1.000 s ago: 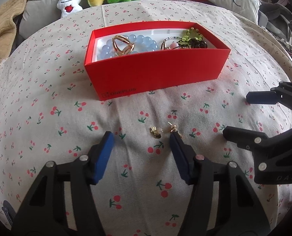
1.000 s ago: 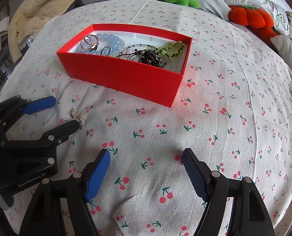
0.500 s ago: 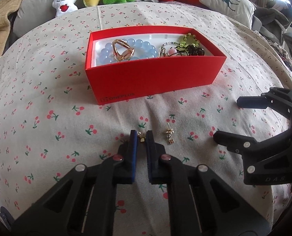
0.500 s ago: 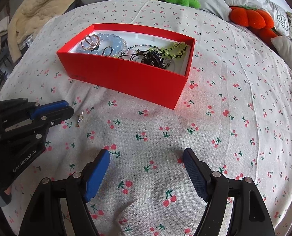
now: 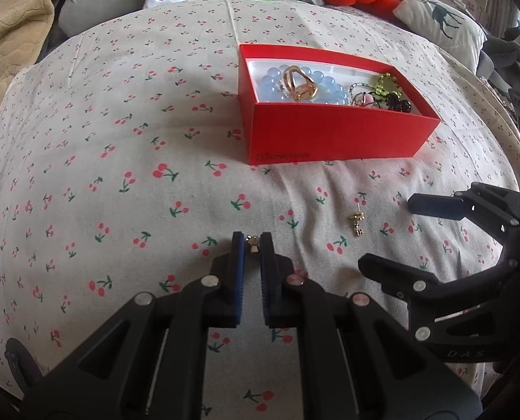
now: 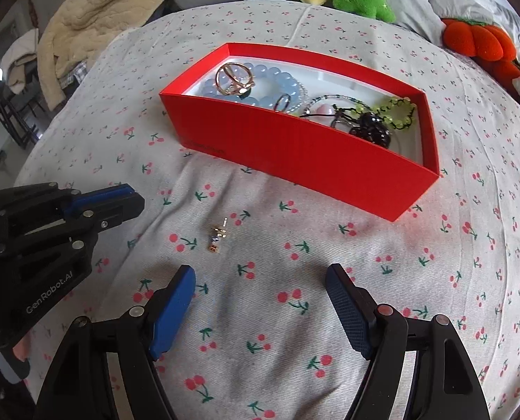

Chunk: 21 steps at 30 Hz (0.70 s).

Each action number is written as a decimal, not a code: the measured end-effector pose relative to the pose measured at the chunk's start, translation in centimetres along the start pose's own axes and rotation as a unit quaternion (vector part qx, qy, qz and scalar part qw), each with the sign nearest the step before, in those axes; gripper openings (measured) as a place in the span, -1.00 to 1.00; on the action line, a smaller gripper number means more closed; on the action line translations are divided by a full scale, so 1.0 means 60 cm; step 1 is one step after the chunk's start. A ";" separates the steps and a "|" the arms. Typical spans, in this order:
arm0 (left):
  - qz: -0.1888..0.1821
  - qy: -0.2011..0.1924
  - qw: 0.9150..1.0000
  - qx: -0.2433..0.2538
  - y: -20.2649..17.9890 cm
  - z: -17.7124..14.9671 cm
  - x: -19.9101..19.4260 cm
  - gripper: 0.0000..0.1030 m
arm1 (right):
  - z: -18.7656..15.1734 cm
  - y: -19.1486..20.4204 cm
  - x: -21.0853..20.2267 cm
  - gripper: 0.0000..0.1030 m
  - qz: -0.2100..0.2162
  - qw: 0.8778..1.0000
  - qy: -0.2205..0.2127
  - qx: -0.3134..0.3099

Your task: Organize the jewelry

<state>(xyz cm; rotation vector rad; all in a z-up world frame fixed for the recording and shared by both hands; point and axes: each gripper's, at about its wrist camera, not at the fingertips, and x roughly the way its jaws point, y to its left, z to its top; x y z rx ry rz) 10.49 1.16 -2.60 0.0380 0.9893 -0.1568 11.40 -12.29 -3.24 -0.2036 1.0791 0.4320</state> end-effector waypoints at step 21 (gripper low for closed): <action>-0.006 0.007 1.000 -0.011 0.012 -0.008 -0.004 -0.81 | 0.020 0.026 0.020 -0.80 -0.007 1.000 -0.008 0.019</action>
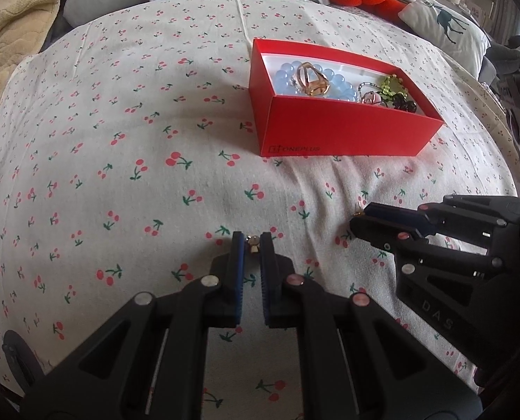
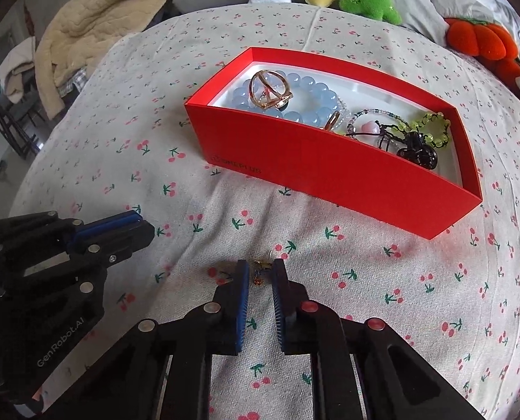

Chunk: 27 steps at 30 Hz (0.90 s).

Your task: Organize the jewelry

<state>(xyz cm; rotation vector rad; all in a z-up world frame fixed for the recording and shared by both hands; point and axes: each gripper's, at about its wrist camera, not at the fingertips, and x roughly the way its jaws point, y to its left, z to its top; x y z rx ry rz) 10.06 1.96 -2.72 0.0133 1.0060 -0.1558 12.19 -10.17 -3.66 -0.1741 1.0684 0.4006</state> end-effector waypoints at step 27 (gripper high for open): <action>-0.003 0.002 1.000 0.000 -0.008 0.001 -0.001 -0.81 | -0.014 -0.035 -0.029 -0.17 0.019 1.000 -0.009 0.017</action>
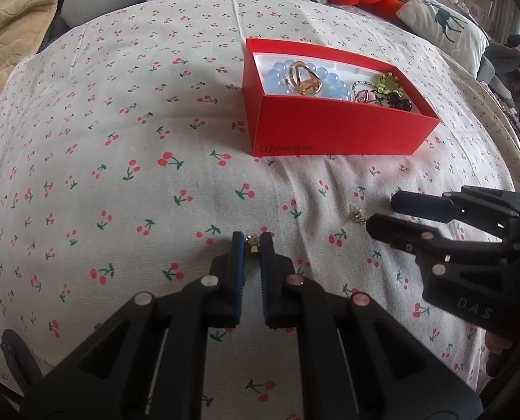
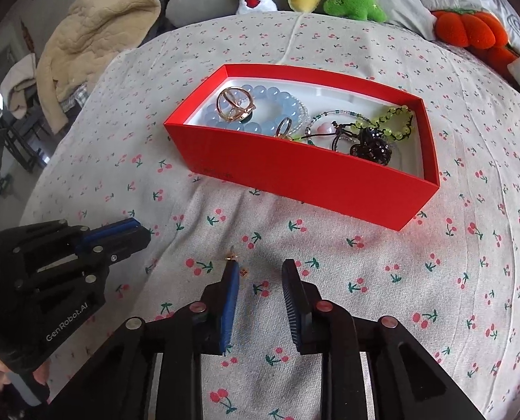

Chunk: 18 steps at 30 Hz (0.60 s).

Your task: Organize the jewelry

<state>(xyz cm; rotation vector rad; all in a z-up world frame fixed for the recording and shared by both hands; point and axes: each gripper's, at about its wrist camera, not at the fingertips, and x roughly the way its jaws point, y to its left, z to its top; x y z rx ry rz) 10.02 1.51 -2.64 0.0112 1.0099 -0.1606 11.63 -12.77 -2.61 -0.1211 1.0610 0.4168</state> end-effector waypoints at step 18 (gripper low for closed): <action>0.001 0.001 1.000 -0.002 0.009 -0.002 0.000 -0.81 | -0.001 0.036 0.026 -0.06 -0.029 0.998 -0.016 -0.045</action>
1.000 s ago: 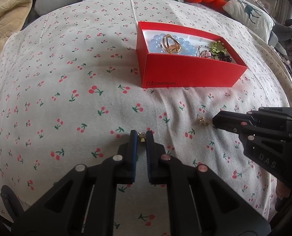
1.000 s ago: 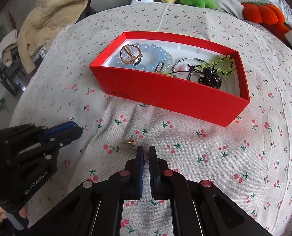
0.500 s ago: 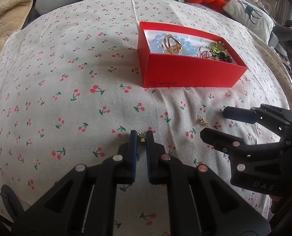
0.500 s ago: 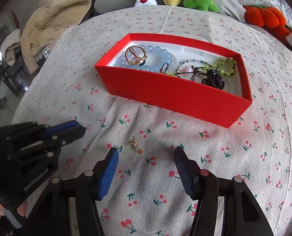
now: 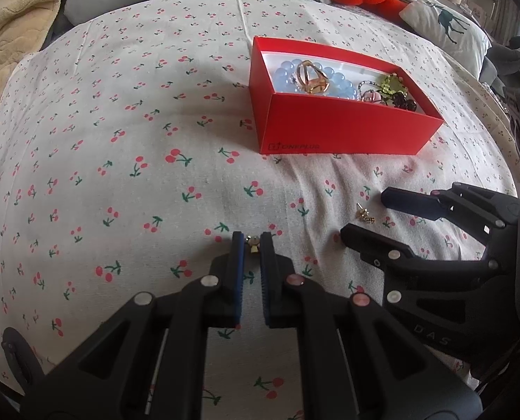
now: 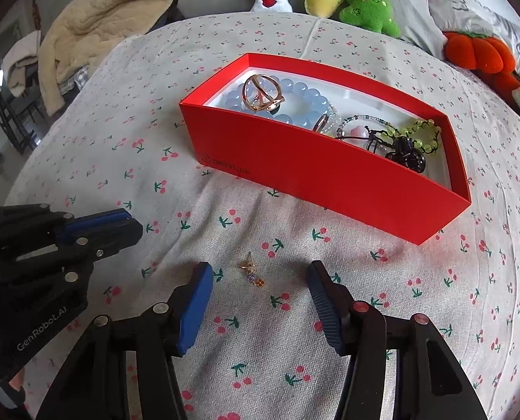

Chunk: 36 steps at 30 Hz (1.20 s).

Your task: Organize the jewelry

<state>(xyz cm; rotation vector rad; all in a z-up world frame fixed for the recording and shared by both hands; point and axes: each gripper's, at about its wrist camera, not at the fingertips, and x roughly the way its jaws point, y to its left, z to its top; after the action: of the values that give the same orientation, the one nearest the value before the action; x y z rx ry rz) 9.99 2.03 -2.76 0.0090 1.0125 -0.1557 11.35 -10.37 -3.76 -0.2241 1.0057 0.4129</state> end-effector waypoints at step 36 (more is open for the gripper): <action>-0.064 -0.023 0.998 -0.012 -0.014 0.034 -0.056 -0.81 | 0.024 -0.062 -0.097 -0.81 0.065 0.996 -0.013 0.062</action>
<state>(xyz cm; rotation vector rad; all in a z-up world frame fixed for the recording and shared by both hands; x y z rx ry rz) 9.84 1.49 1.23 -0.0813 0.9682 -0.2599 11.34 -14.52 1.90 -0.0410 1.0202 0.4695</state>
